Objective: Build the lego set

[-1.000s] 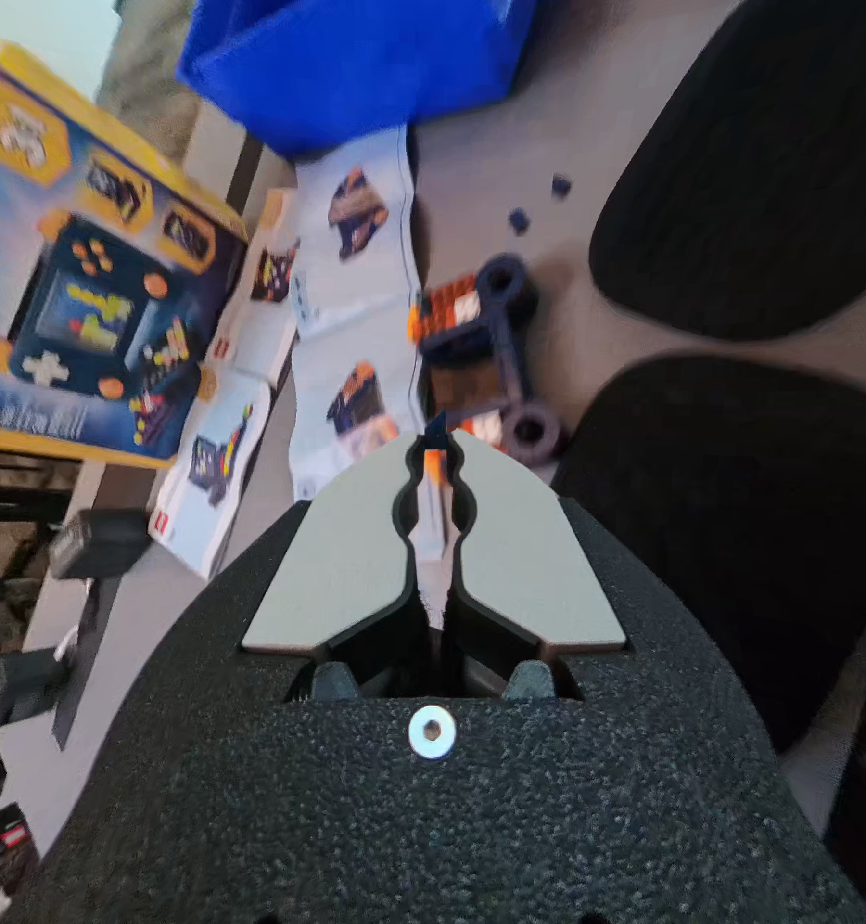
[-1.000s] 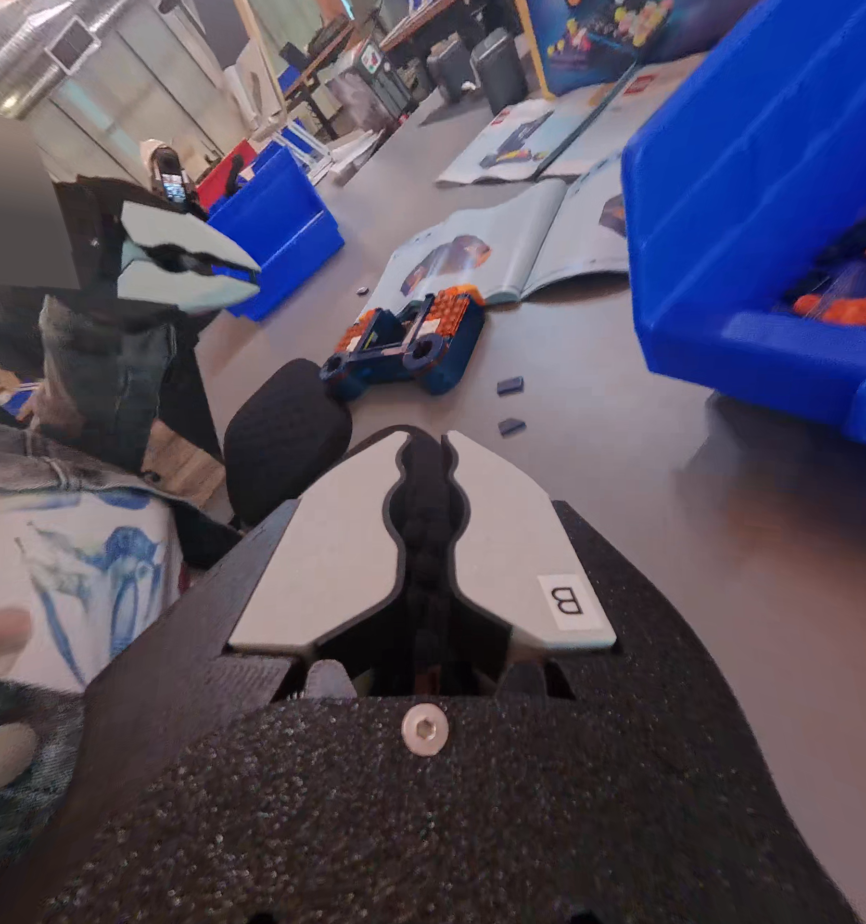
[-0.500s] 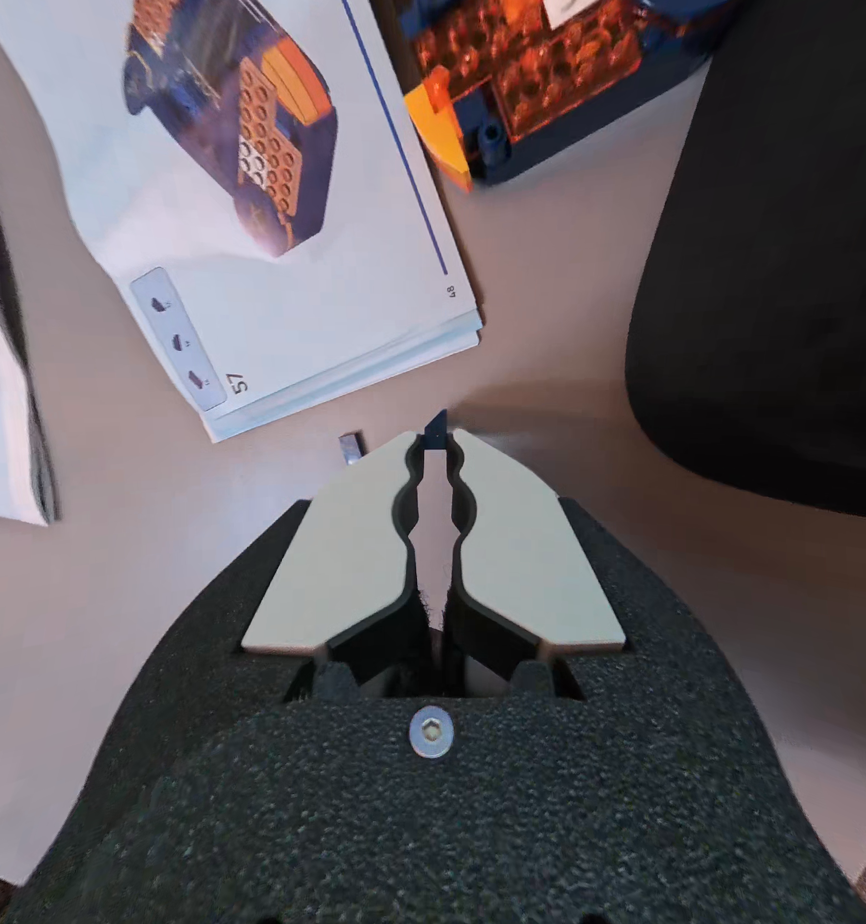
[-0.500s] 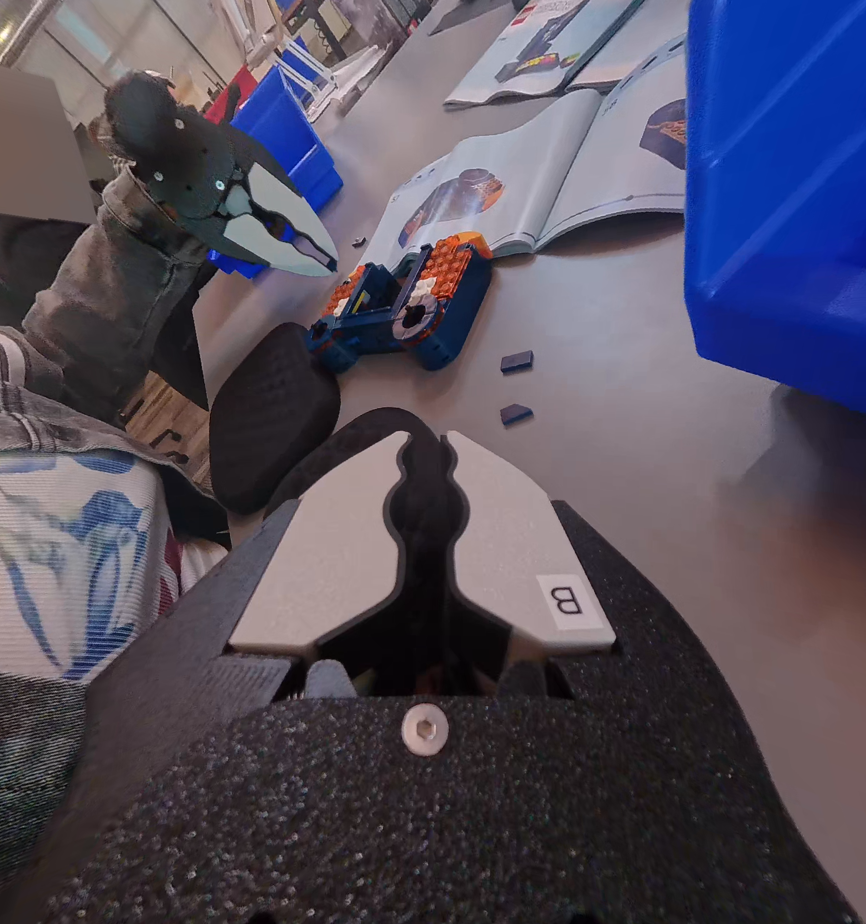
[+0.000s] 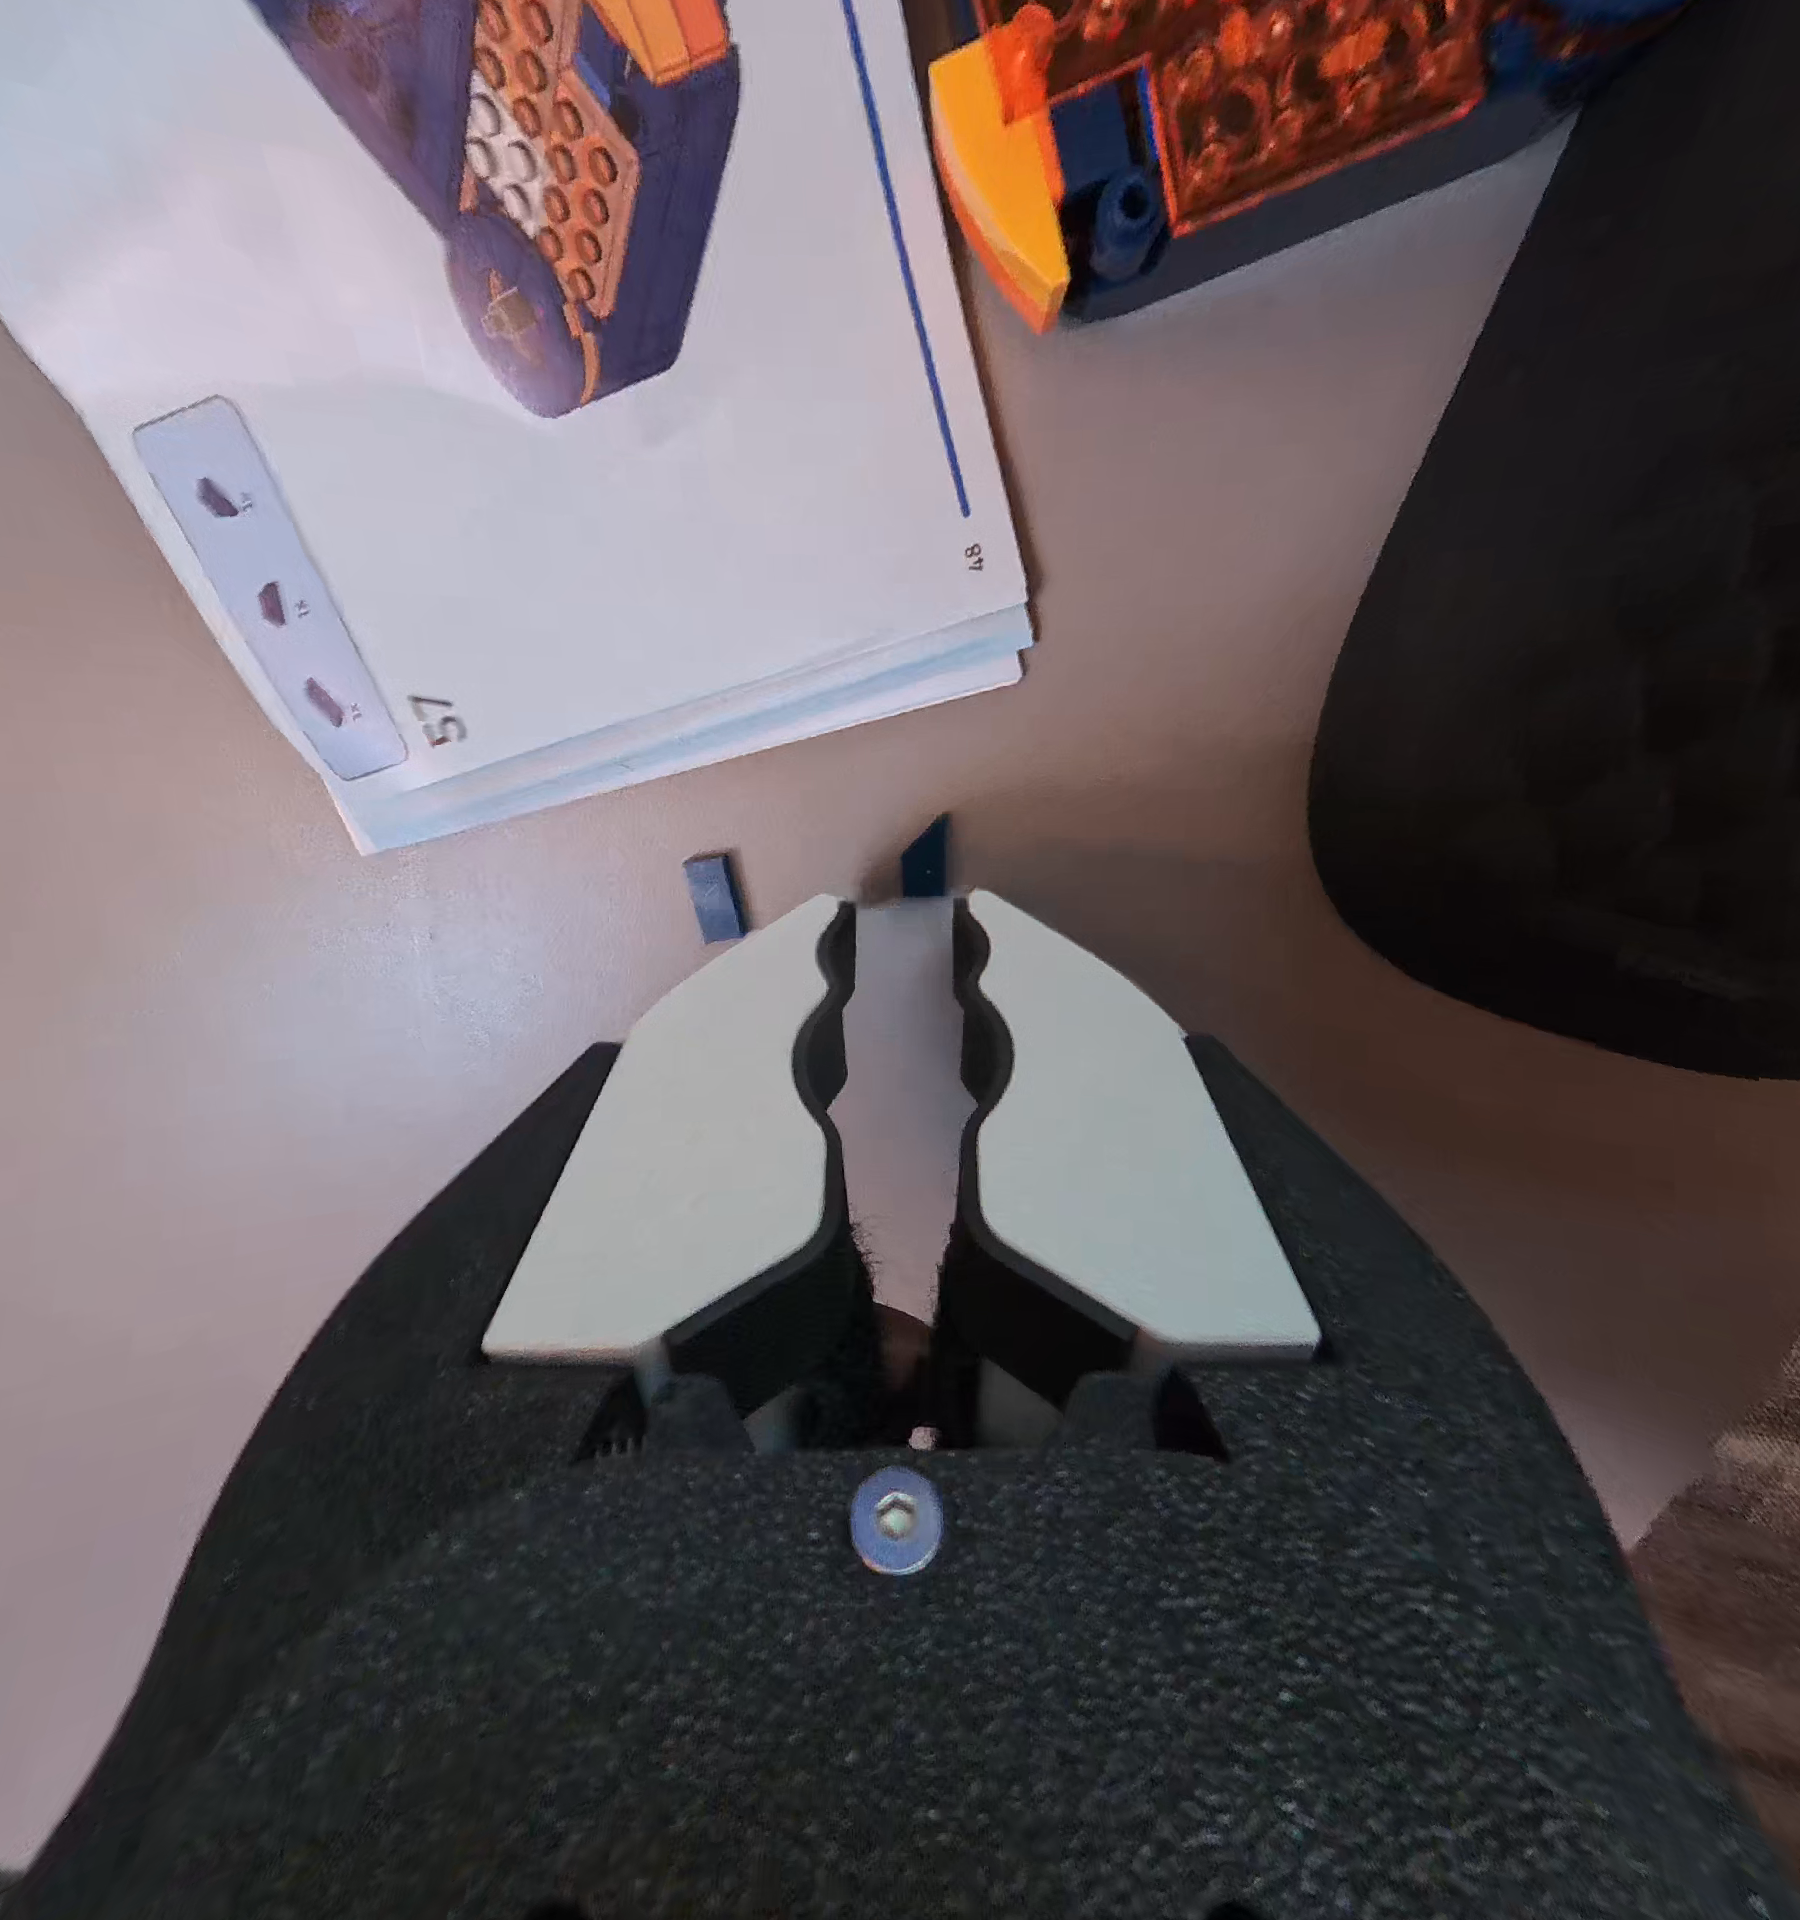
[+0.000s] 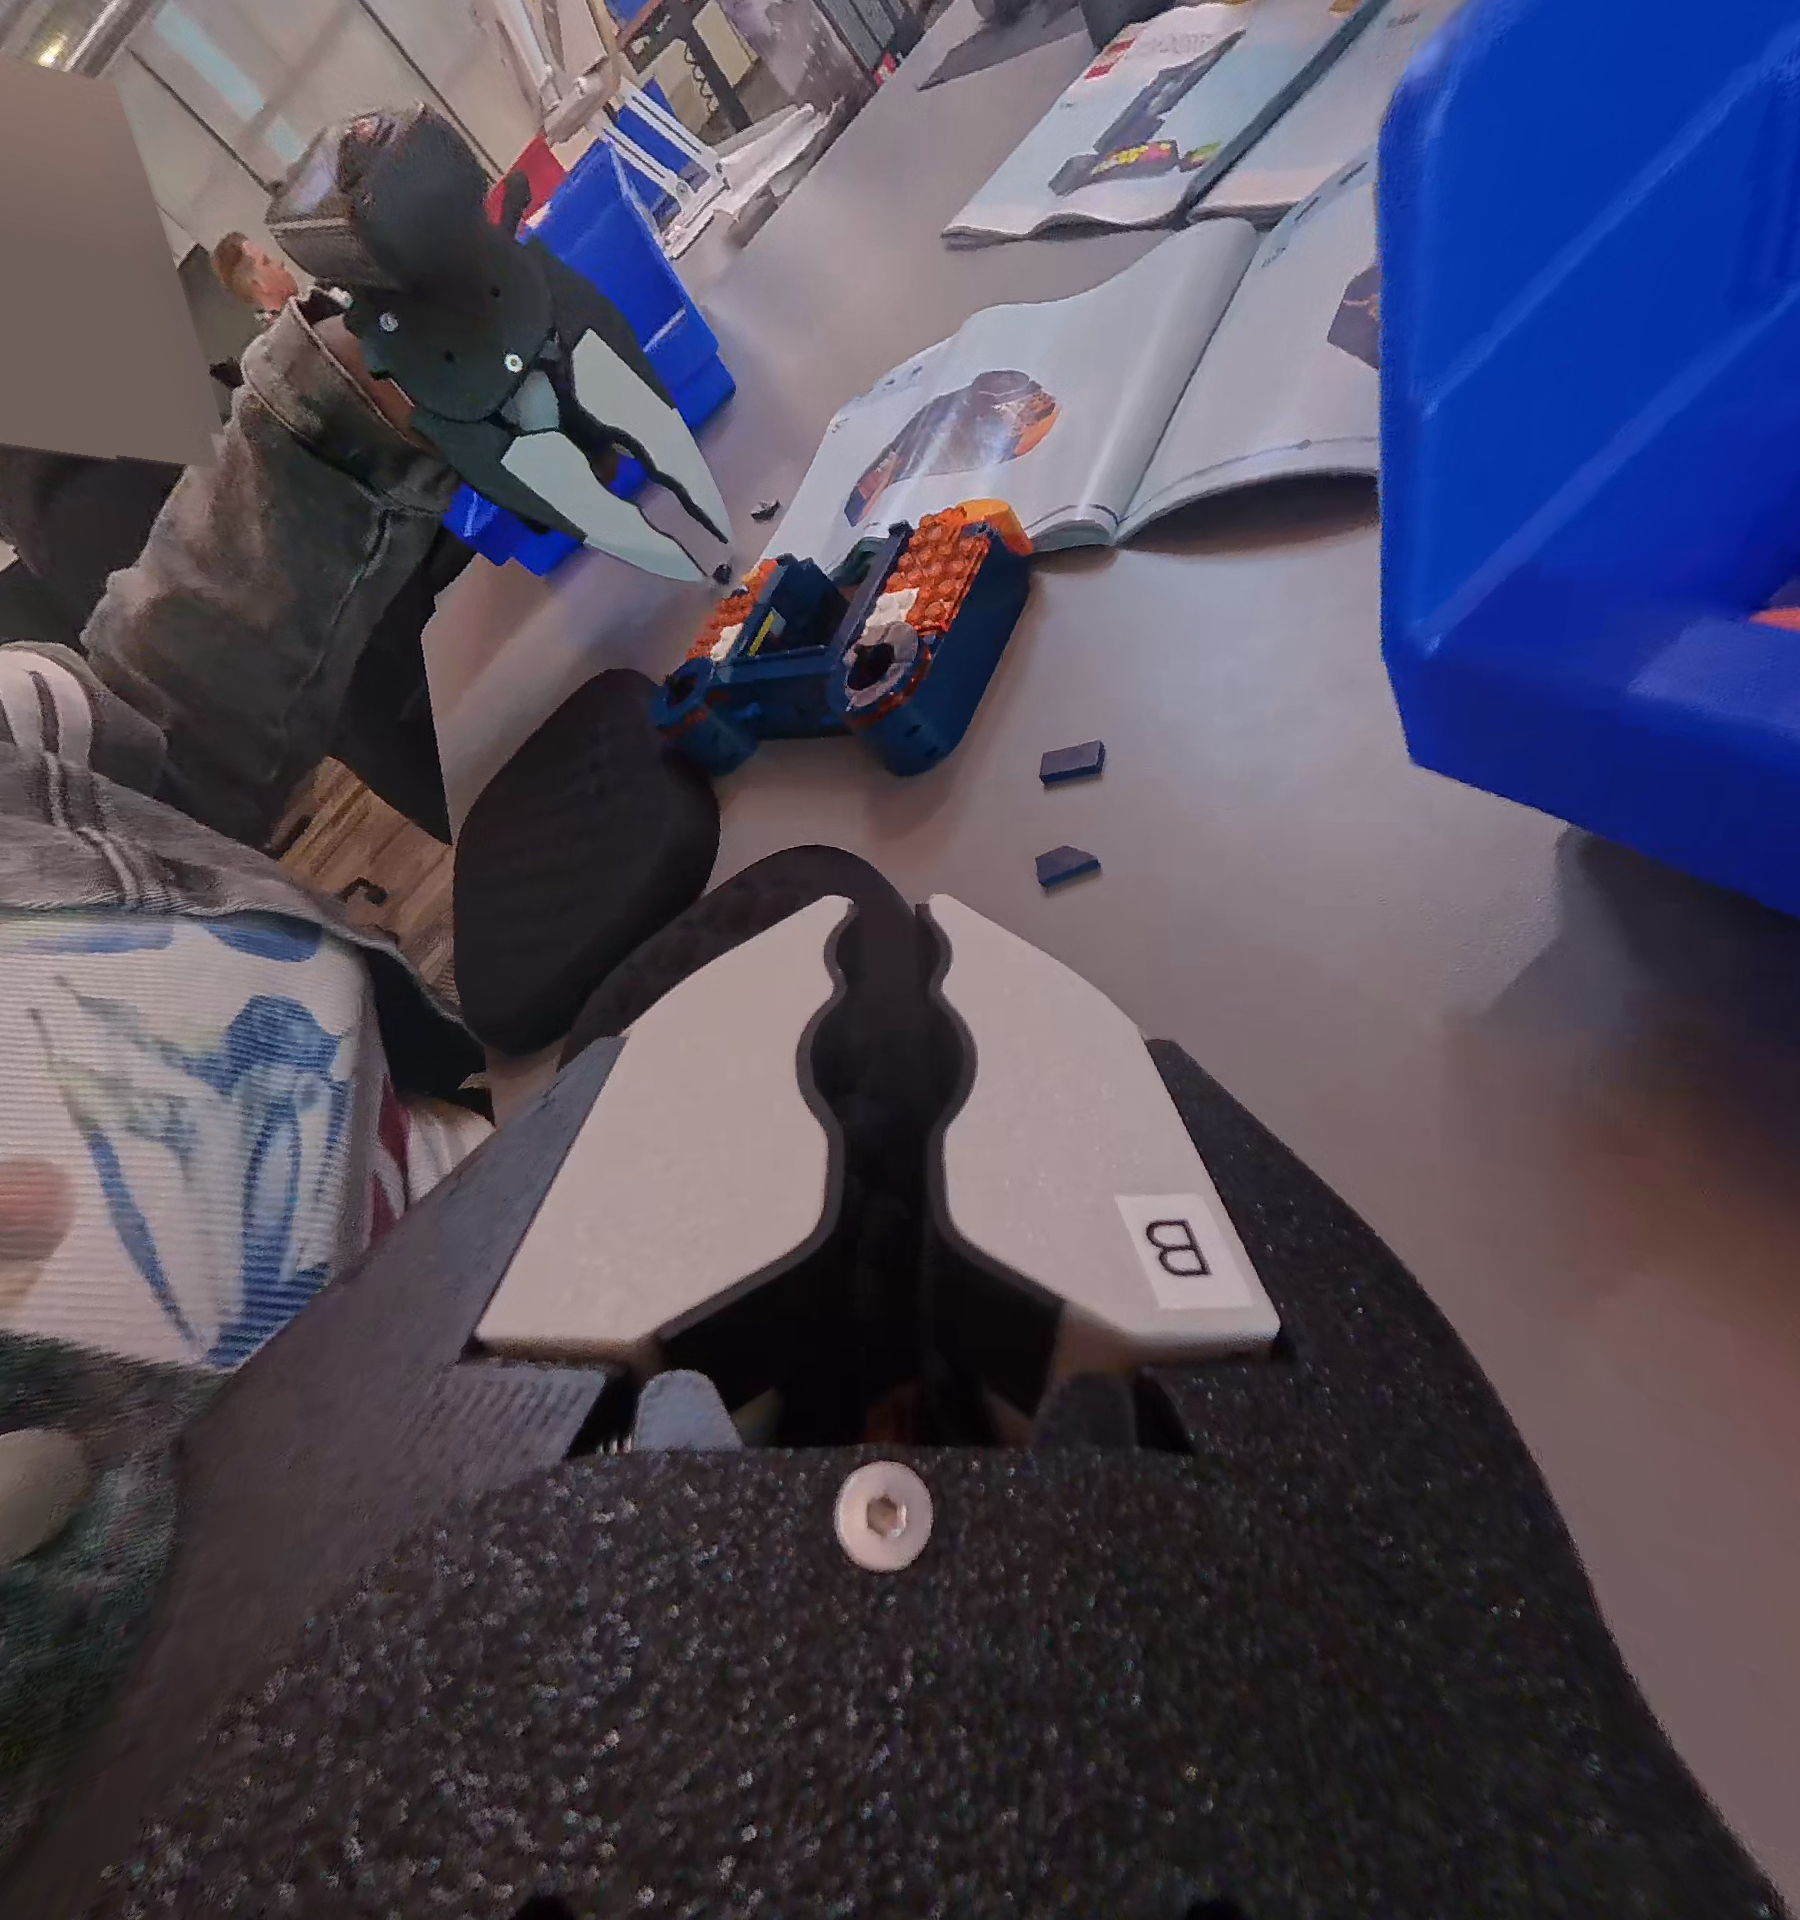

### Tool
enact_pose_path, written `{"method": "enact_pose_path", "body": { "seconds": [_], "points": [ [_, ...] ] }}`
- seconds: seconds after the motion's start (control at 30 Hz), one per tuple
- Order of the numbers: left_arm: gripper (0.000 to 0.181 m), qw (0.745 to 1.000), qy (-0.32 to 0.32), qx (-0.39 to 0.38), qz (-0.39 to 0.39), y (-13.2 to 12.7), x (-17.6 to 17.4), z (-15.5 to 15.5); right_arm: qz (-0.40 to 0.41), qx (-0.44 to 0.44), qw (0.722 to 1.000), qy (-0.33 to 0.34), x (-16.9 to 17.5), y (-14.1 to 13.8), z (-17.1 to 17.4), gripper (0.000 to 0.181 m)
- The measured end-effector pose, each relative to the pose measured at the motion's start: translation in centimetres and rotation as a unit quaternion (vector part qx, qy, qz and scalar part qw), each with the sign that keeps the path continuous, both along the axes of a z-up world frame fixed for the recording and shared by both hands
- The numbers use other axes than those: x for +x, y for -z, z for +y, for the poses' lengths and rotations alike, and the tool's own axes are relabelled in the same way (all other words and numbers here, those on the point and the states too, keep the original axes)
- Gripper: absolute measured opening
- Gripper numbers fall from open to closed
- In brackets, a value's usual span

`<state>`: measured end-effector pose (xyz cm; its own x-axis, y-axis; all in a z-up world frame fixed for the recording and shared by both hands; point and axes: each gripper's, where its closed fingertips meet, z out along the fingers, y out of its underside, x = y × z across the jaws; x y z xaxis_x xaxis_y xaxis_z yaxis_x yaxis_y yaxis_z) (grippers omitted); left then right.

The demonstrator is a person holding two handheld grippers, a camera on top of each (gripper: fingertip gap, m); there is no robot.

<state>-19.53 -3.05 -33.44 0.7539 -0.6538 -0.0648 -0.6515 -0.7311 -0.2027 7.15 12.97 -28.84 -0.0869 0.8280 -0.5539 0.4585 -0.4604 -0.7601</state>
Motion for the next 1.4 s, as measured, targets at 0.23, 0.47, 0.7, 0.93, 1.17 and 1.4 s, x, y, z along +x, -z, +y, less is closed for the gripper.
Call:
{"method": "enact_pose_path", "body": {
  "seconds": [0.23,0.47,0.7,0.93,1.17,1.4],
  "points": [
    [0.033,0.890,-0.179,0.418,-0.032,-10.5,-1.8,6.7,0.008,0.152,0.988,0.035,2.9,-5.6,6.4,0.017],
    [0.032,0.668,-0.342,0.654,-0.096,-14.8,-3.9,6.9,-0.117,0.306,0.941,0.081,5.8,-7.6,15.5,0.026],
    [0.031,0.609,-0.364,0.704,-0.025,-14.2,-6.5,7.6,-0.254,0.314,0.912,0.072,4.9,-5.4,21.7,0.009],
    [0.029,0.589,-0.361,0.723,-0.020,-14.8,-8.4,7.5,-0.308,0.303,0.900,0.064,2.4,-1.2,22.3,0.008],
    [0.029,0.600,-0.326,0.730,0.003,-14.4,-8.3,7.9,-0.301,0.287,0.909,0.038,1.5,0.6,21.3,0.004],
    [0.030,0.600,-0.303,0.740,-0.029,-14.3,-7.6,8.2,-0.229,0.251,0.940,-0.036,-0.3,0.3,18.2,0.001]
  ]
}}
